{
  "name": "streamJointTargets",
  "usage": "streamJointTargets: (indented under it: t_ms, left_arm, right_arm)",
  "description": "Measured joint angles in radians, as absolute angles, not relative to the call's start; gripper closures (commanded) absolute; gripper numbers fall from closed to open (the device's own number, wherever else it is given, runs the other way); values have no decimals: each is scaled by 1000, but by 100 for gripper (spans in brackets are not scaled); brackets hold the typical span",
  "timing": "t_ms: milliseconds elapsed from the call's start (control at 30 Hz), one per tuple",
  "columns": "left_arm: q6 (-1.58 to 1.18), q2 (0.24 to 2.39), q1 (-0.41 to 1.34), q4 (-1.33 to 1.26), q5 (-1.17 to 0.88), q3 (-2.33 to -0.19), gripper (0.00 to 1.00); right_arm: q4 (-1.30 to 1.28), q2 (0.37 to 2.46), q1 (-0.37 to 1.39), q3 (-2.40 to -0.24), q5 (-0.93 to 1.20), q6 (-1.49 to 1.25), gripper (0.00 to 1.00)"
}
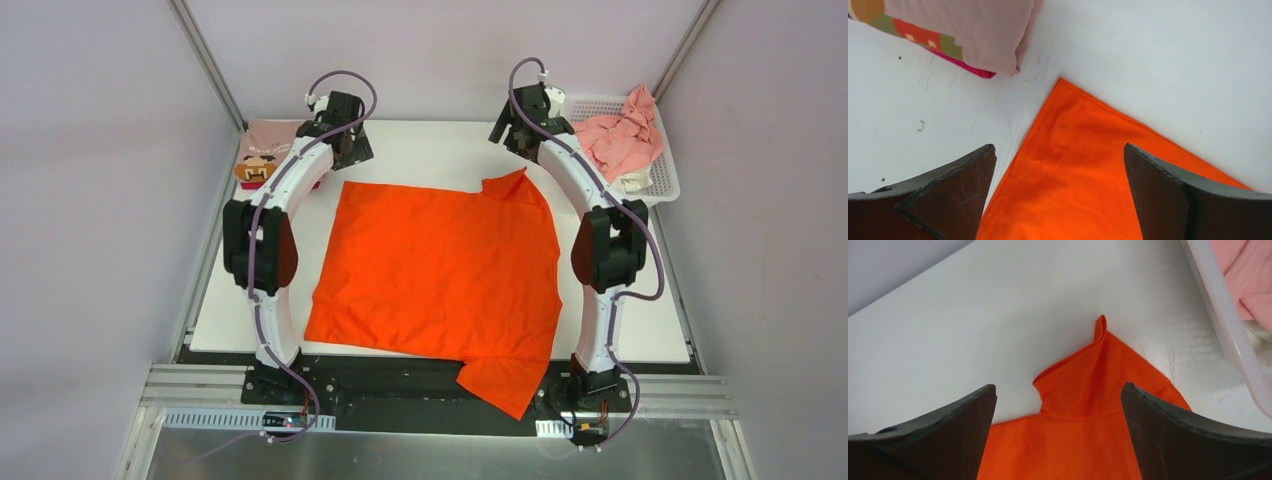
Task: Fold and stack the t-shirts
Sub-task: Flatten out the tshirt
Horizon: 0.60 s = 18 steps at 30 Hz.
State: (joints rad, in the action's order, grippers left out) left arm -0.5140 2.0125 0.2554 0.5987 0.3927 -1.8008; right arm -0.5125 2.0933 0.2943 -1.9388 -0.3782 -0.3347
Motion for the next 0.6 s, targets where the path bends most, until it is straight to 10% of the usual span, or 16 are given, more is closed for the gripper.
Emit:
streamJointTargets:
  t_ms: [333,600]
  left_arm:
    - [-545,1697,263,583,232,-1454,1]
    - [-582,1685,290,562,145,-1248,1]
  right_arm:
    - [-538,1695,348,-1576,-336,-364,0]
    - [-492,1885,330,-1570,-230,-430,1]
